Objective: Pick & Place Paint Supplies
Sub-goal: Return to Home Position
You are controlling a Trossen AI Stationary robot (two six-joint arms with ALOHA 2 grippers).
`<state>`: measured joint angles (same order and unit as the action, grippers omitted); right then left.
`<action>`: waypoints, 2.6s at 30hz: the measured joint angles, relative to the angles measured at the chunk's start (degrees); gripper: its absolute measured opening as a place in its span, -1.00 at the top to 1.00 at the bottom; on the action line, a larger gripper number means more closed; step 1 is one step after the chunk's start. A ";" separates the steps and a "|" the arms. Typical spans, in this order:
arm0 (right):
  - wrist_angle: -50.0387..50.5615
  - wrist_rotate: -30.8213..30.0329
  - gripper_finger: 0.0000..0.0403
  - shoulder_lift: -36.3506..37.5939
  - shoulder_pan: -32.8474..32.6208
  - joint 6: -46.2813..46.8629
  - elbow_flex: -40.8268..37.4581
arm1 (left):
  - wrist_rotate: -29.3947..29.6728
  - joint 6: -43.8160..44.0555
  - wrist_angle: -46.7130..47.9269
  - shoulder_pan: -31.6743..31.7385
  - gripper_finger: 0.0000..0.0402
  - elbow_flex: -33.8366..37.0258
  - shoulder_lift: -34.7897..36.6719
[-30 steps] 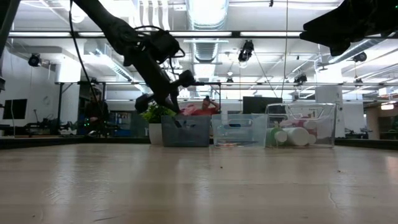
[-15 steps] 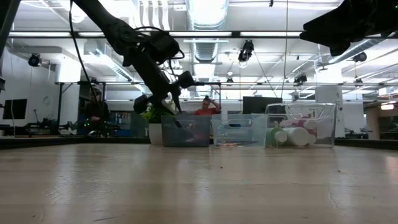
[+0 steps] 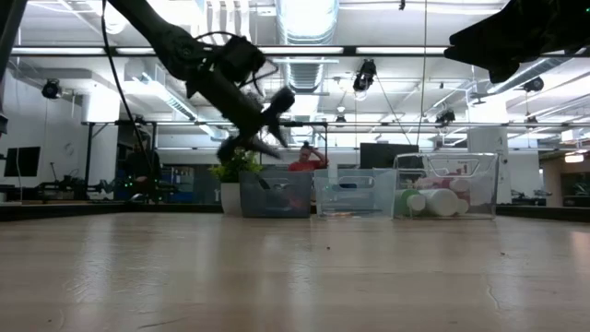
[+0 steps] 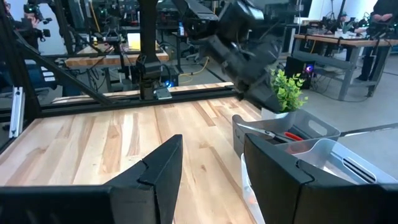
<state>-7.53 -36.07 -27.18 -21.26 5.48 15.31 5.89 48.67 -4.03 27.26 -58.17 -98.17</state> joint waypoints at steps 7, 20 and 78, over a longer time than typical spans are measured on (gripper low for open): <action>0.00 0.00 0.17 0.00 0.00 -0.07 0.00 | -11.07 -24.69 -6.59 -5.76 0.41 0.00 0.88; 0.00 0.00 0.17 -0.01 0.01 -0.07 0.00 | 5.07 -45.89 -18.00 -28.95 0.41 0.09 1.41; 0.00 0.02 0.17 -0.02 0.00 -0.01 0.00 | -9.16 -71.21 -30.82 -52.32 0.41 57.94 69.93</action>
<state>-7.53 -36.05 -27.20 -21.26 5.47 15.31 -3.27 -22.55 -34.85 -25.06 -0.23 -28.24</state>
